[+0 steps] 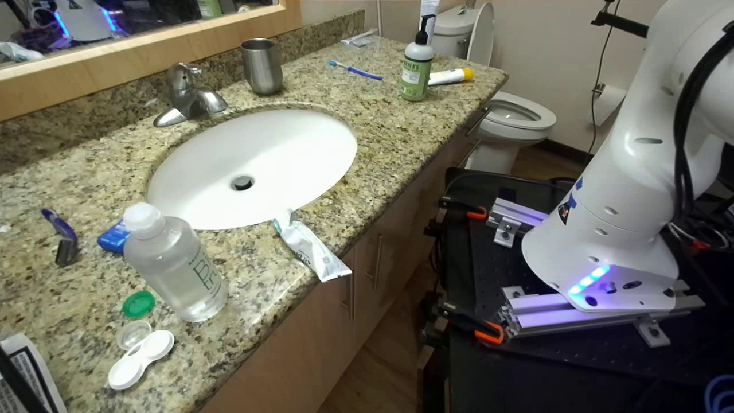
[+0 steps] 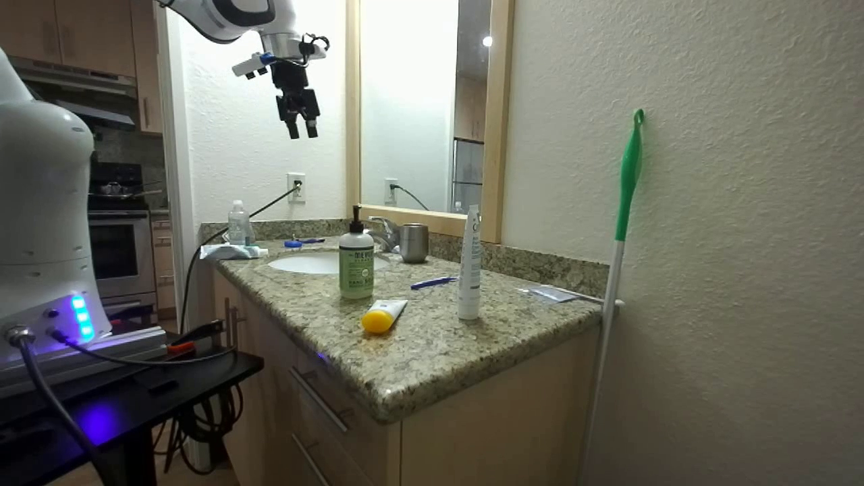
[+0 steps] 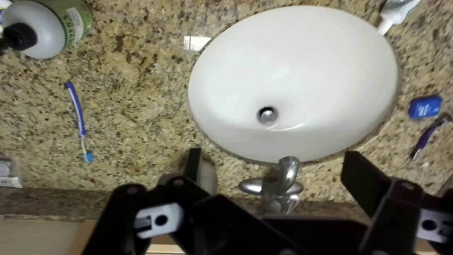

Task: Place the toothbrush in the silver cup

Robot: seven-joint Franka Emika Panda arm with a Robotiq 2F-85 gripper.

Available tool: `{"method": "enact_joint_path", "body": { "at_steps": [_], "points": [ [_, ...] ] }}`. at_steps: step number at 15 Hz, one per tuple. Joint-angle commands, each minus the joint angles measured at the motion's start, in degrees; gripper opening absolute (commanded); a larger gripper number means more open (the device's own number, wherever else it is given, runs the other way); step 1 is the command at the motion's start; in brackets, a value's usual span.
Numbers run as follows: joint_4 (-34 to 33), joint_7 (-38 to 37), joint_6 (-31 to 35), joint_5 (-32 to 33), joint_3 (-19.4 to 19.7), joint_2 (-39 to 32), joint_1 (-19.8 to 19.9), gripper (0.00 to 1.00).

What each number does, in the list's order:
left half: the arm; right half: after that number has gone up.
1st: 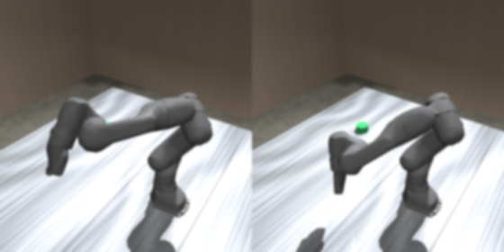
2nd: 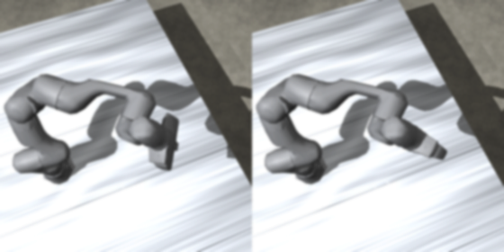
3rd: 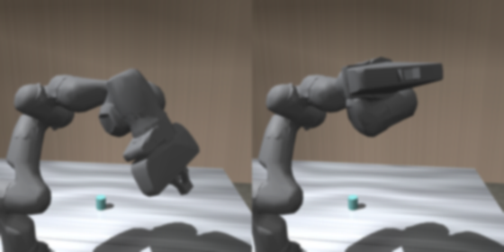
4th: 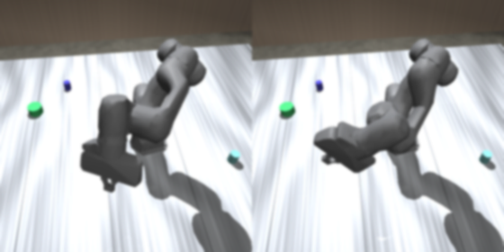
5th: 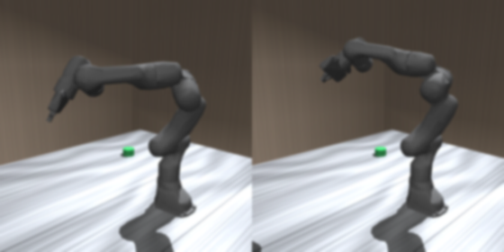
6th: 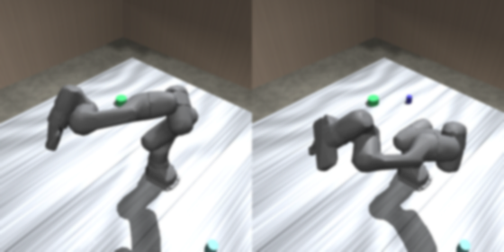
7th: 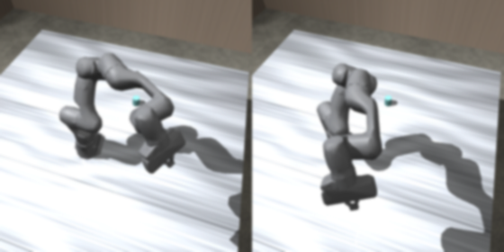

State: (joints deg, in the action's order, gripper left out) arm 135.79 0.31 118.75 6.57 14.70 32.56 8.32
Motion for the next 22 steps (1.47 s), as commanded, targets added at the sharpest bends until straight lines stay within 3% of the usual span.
{"method": "enact_joint_path", "body": {
  "at_steps": [1,3,4,6,7,8,10,13,16,17,21,22],
  "points": [
    [-1.2,1.89,0.11,-2.53,1.23,-0.82,2.82,1.0],
    [-3.5,4.42,-0.02,-4.75,4.88,-2.15,4.13,1.0],
    [-4.19,6.19,-3.79,-3.17,4.85,-3.32,4.1,1.0],
    [-8.6,14.86,-8.04,-4.93,9.55,-8.92,2.72,1.0],
    [-10.07,17.16,-6.88,-3.64,11.07,-12.17,3.78,1.0],
    [-10.92,18.08,-5.36,-1.55,11.73,-14.27,5.16,1.0],
    [-11.15,16.91,6.64,1.83,13.19,-18.61,7.59,1.0],
    [-12.84,15.84,23.63,-5.63,15.3,-26.75,7.76,1.0],
    [-12.39,9.22,36.44,-14.51,13.04,-34.96,8.24,1.0],
    [-10.43,12.84,31.75,-11.27,12.64,-29.23,9.54,1.0],
    [-10.65,12.04,33.19,-11.51,11.7,-31.03,9.9,1.0],
    [-12.43,13.02,29.91,-11.3,11.78,-32.18,10.03,1.0]
  ]
}}
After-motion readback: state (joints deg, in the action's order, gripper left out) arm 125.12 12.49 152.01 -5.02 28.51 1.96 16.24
